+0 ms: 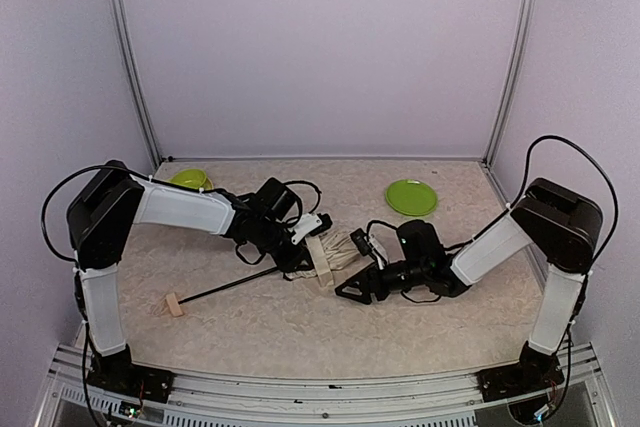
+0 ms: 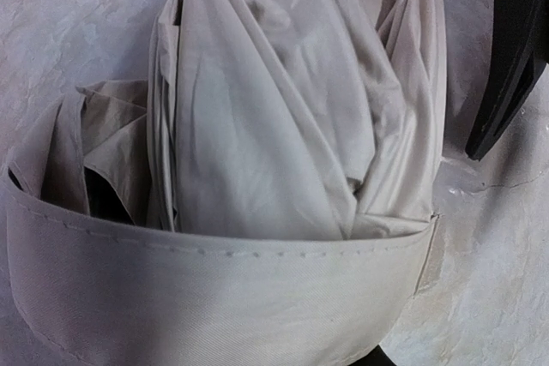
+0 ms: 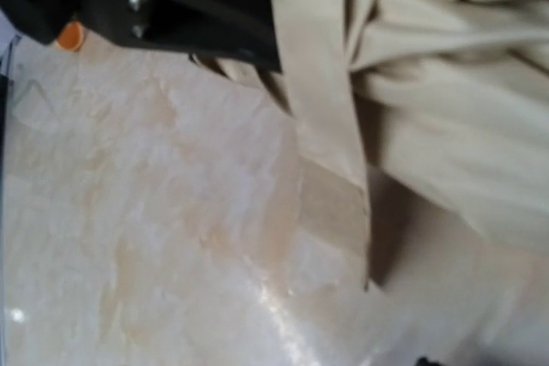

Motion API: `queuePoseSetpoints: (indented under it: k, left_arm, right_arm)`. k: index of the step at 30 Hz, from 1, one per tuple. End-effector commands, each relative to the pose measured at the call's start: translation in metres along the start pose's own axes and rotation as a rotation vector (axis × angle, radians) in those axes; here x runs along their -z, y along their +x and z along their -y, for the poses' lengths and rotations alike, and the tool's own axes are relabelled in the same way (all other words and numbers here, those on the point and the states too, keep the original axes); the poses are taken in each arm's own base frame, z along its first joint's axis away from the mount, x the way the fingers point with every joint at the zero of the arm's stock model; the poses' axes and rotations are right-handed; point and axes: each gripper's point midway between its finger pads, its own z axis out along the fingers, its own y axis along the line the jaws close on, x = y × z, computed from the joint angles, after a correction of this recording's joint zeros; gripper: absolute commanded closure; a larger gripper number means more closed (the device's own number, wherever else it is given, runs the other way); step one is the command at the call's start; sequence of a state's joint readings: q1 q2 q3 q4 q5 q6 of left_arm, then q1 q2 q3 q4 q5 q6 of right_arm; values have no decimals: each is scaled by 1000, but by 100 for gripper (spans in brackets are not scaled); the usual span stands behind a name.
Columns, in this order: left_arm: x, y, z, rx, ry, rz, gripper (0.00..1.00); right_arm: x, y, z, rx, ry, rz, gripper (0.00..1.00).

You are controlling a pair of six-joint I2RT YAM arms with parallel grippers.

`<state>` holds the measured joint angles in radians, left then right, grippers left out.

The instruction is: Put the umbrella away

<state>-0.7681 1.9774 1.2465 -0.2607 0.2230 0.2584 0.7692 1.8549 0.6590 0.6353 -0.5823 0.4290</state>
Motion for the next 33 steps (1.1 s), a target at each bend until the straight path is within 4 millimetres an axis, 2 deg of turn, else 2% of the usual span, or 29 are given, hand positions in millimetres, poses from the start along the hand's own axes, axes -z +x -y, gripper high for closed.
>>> queuePoseSetpoints:
  k: [1,11,13,14,17,19,22,24,25,27,29,31,33]
  left_arm:
    - [-5,-7,0,-33,-16,9,100]
    - [-7,-5,4,-35,-5,2,100]
    - [-7,-5,4,-35,-5,3,100]
    - [-8,-5,4,-36,-4,1,100]
    - [-8,-5,3,-35,-5,-1,100]
    - [-8,-4,3,-34,-6,-4,100]
    - [-9,-1,2,-36,-11,-13,100]
    - [-10,2,0,-39,-19,-23,100]
    - [-10,4,0,-42,-22,-30,100]
    - [-11,7,1,-55,-26,-41,100]
    - [-11,8,5,-81,-21,-47,100]
    - [-10,11,13,-114,-6,-49,100]
    - [-7,12,23,-151,22,-43,100]
  right_arm:
    - [-11,-13,-3,-35,-26,47,31]
    - [-40,-20,12,11,-4,59,31]
    - [-45,-19,10,15,-23,54,35]
    - [-47,-20,8,19,-38,55,41]
    - [-49,-22,-2,24,-93,62,72]
    - [-47,-21,-9,33,-127,58,86]
    - [-40,-19,-22,81,-179,47,96]
    - [-30,-21,-42,140,-260,39,98]
    - [-24,-25,-53,170,-306,40,99]
    - [-7,-45,-73,218,-366,81,100]
    - [13,-76,-76,243,-356,153,100]
    - [30,-108,-59,222,-284,215,100]
    - [46,-138,-20,153,-162,269,100]
